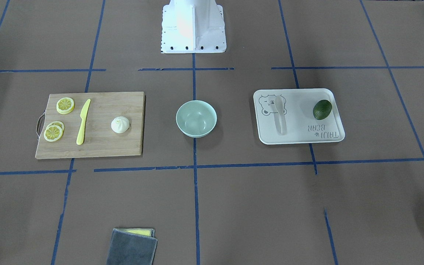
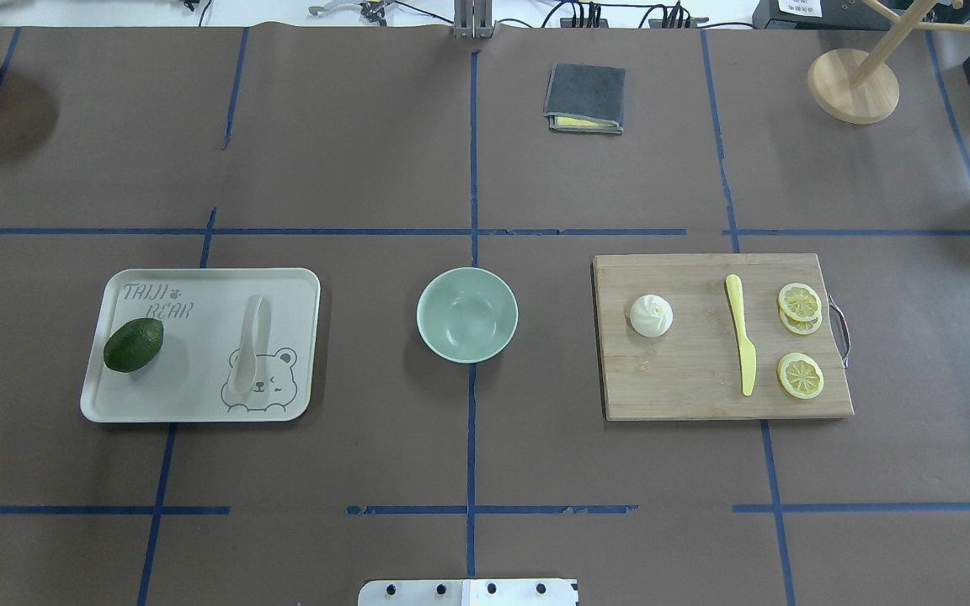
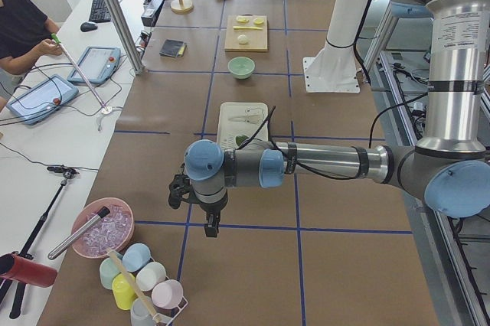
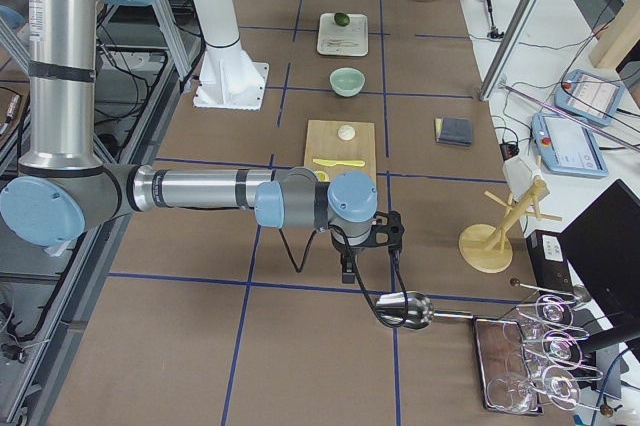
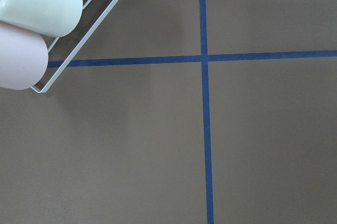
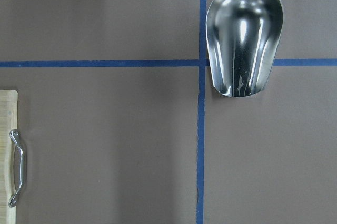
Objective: Put spoon and bun in bowl
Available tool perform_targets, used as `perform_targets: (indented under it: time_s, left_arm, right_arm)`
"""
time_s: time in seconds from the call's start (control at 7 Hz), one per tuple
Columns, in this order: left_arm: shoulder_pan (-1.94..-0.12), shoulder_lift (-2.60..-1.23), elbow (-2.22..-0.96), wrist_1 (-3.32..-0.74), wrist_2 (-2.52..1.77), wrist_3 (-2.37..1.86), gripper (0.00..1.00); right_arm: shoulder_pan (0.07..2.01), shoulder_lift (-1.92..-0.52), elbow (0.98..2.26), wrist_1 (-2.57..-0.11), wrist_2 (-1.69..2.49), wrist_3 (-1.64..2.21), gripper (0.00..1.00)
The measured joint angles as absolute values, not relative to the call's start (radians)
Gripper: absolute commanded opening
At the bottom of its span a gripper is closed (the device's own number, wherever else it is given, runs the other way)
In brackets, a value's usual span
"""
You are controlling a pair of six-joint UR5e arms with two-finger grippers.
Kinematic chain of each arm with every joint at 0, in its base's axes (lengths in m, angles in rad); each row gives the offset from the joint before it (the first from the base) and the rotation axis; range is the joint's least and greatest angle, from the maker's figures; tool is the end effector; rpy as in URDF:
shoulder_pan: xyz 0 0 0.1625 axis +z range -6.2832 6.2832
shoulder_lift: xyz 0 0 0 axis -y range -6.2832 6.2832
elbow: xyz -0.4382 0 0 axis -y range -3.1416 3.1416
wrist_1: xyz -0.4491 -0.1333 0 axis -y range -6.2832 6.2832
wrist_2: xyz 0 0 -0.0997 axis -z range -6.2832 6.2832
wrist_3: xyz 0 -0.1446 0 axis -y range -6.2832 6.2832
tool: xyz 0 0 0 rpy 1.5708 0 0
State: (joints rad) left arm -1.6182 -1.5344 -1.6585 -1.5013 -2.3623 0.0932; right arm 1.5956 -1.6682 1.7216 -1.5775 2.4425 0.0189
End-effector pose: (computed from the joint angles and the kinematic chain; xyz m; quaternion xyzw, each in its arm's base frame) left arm -0.0555 -0.5284 0.6808 0.0187 0.3851 0.0176 0.9225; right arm 0.0353 -0.5091 0.6630 0.0224 -0.4220 0.0099 0.9063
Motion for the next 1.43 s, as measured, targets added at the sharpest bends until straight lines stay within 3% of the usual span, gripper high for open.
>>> perform_targets:
  time_s: [0.43, 0.86, 1.43]
  left_arm:
    - [-1.618, -1.538, -1.677, -1.508, -2.362, 0.095, 1.0]
    - [-1.574, -1.566, -1.785, -1.611, -2.361, 0.048, 1.0]
    - [-1.278, -1.571, -1.922, -1.871, -2.345, -0.487, 1.0]
  right_arm:
    - [1.597, -1.668, 1.723, -1.571, 2.441, 0.032, 1.0]
    - [1.593, -1.633, 1.749, -1.563, 2.45, 0.036, 1.0]
    - [1.522, -1.549, 1.8, -1.559, 2.471, 0.141, 1.0]
